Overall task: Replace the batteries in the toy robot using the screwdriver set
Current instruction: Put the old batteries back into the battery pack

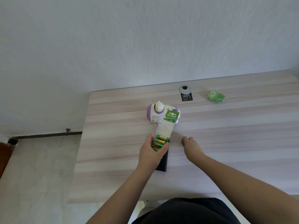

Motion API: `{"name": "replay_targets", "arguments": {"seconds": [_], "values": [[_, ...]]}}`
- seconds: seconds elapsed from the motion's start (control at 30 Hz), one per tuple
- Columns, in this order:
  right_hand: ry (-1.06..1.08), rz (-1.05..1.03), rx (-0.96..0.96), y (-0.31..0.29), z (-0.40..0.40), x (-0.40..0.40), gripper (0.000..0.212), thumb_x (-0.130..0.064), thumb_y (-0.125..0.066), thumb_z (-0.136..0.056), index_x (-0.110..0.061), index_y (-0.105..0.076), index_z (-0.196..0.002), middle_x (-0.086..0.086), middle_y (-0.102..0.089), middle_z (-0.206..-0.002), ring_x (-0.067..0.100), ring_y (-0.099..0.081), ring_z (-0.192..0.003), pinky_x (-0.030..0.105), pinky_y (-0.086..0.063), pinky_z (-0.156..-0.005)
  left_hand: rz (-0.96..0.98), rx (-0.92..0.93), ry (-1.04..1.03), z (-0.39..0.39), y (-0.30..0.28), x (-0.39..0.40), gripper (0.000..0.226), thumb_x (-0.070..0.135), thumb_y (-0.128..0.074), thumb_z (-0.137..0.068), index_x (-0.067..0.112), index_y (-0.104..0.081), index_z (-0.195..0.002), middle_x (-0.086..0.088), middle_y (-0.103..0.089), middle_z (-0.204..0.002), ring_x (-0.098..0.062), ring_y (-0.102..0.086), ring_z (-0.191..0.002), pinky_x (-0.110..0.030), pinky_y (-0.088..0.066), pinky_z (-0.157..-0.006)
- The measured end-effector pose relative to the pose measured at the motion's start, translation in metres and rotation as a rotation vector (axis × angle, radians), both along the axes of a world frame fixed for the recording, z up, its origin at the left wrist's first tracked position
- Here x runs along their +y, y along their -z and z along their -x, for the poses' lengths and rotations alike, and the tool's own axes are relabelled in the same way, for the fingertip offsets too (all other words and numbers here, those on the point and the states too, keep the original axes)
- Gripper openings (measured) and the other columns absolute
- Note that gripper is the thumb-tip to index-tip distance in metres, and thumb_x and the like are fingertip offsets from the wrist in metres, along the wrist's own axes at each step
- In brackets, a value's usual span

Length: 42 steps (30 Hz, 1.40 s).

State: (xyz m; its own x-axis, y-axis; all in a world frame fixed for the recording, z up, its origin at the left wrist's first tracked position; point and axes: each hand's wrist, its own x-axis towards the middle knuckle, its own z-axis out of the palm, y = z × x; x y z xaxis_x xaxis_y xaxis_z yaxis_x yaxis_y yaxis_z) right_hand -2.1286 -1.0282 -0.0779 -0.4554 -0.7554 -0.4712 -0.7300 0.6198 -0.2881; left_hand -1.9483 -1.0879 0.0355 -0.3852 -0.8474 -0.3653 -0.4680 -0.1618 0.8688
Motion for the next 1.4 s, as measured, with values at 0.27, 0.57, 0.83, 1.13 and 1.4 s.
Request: {"name": "replay_targets", "arguments": {"seconds": [0.27, 0.57, 0.83, 1.13, 1.4], "values": [[0.298, 0.191, -0.203, -0.027, 0.006, 0.032, 0.009, -0.02, -0.056, -0.095, -0.013, -0.051, -0.099, 0.012, -0.063, -0.099, 0.023, -0.053, -0.08, 0.031, -0.043, -0.066, 0.009, -0.006, 0.028, 0.0, -0.001, 0.003, 0.03, 0.051, -0.072, -0.07, 0.042, -0.056, -0.094, 0.008, -0.069, -0.084, -0.015, -0.067, -0.076, -0.047, -0.058, -0.073], [0.26, 0.7, -0.323, -0.162, -0.029, 0.045, 0.019, -0.015, -0.072, -0.084, -0.023, -0.063, -0.099, -0.013, -0.068, -0.087, 0.001, -0.064, -0.08, 0.008, -0.048, -0.071, 0.038, -0.014, 0.058, -0.003, 0.0, 0.003, 0.026, 0.043, -0.074, -0.079, 0.046, -0.053, -0.092, 0.011, -0.069, -0.091, -0.01, -0.067, -0.081, -0.043, -0.059, -0.077], [-0.088, 0.825, 0.213, -0.172, -0.06, 0.025, 0.019, -0.011, -0.082, -0.072, -0.013, -0.074, -0.089, 0.002, -0.068, -0.08, 0.022, -0.064, -0.068, 0.031, -0.053, -0.059, 0.104, 0.0, 0.093, -0.004, -0.011, 0.01, 0.042, 0.046, -0.074, -0.077, 0.035, -0.055, -0.113, 0.014, -0.067, -0.095, -0.002, -0.065, -0.082, -0.036, -0.06, -0.073], [-0.09, 0.834, 0.387, -0.173, -0.076, 0.003, 0.011, -0.028, -0.072, -0.072, -0.018, -0.075, -0.074, -0.001, -0.067, -0.074, 0.024, -0.059, -0.065, 0.035, -0.05, -0.057, 0.082, 0.04, 0.079, -0.015, -0.017, 0.008, 0.039, 0.041, -0.073, -0.08, 0.036, -0.053, -0.113, 0.011, -0.067, -0.097, -0.009, -0.067, -0.085, -0.039, -0.06, -0.077], [-0.148, 0.793, 0.452, -0.168, -0.083, 0.003, 0.015, -0.022, -0.087, -0.067, -0.023, -0.076, -0.077, -0.004, -0.067, -0.073, 0.023, -0.059, -0.062, 0.034, -0.046, -0.059, 0.089, 0.041, 0.066, -0.03, -0.015, 0.005, 0.054, 0.047, -0.075, -0.075, 0.033, -0.052, -0.122, 0.013, -0.066, -0.103, -0.007, -0.065, -0.09, -0.038, -0.06, -0.077]]}}
